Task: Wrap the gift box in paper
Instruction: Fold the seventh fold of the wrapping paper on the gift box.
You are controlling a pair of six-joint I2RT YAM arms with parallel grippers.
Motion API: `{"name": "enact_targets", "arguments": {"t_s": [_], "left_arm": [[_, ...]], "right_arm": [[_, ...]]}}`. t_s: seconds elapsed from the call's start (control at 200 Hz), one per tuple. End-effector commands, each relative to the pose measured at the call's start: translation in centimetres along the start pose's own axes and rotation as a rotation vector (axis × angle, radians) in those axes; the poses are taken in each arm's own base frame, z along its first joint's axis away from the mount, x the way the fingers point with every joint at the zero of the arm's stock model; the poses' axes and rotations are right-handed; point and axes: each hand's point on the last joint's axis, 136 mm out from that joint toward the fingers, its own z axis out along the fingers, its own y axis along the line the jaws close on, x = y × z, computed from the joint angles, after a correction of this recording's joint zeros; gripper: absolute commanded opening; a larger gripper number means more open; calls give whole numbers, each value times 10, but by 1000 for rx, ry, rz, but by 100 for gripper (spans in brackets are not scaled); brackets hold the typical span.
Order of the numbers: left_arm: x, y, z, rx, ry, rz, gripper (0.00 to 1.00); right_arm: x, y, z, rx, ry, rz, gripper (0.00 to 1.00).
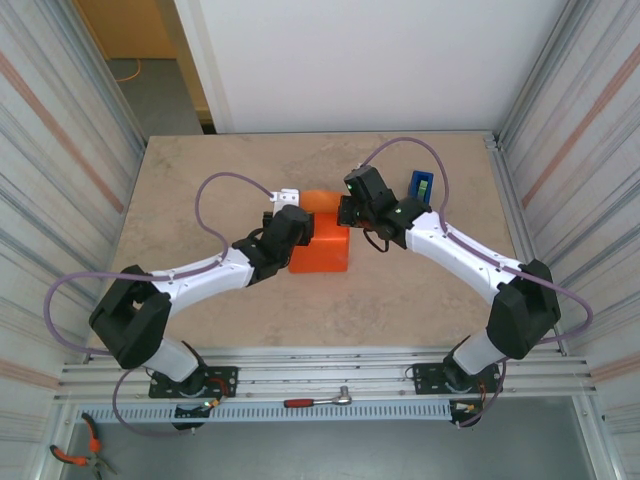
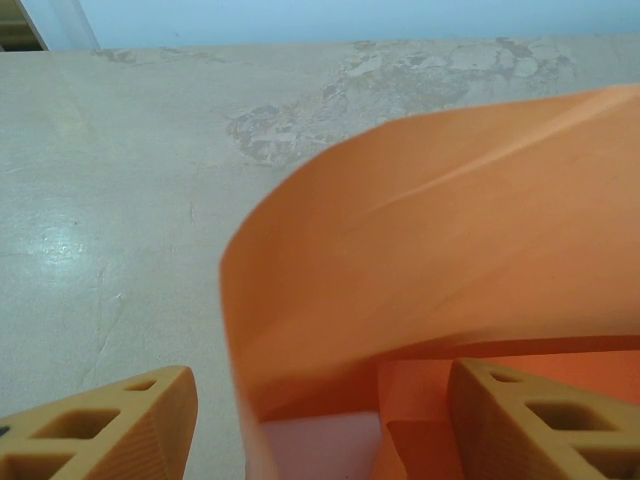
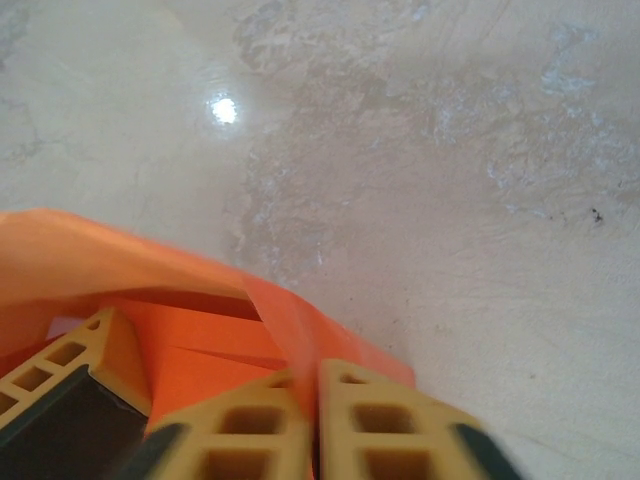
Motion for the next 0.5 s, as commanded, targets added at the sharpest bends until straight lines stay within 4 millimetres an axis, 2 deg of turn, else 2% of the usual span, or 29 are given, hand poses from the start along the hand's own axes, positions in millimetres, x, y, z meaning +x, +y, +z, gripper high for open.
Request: {"name": "enact_targets", "arguments": {"t_s": [0.0, 0.03, 0.19, 0.496], "left_arm": [[36, 6, 3, -28, 116, 94, 67], [36, 5, 3, -26, 115, 90, 67], [37, 5, 3, -29, 117, 86, 67], [43, 7, 0, -39, 129, 87, 66]], "right_arm": [[-12, 2, -15, -9, -28, 12, 87], [-10, 0, -16, -2, -24, 15, 100], [5, -11, -11, 15, -1, 42, 98], [32, -17, 17, 60, 30, 67, 98]]}}
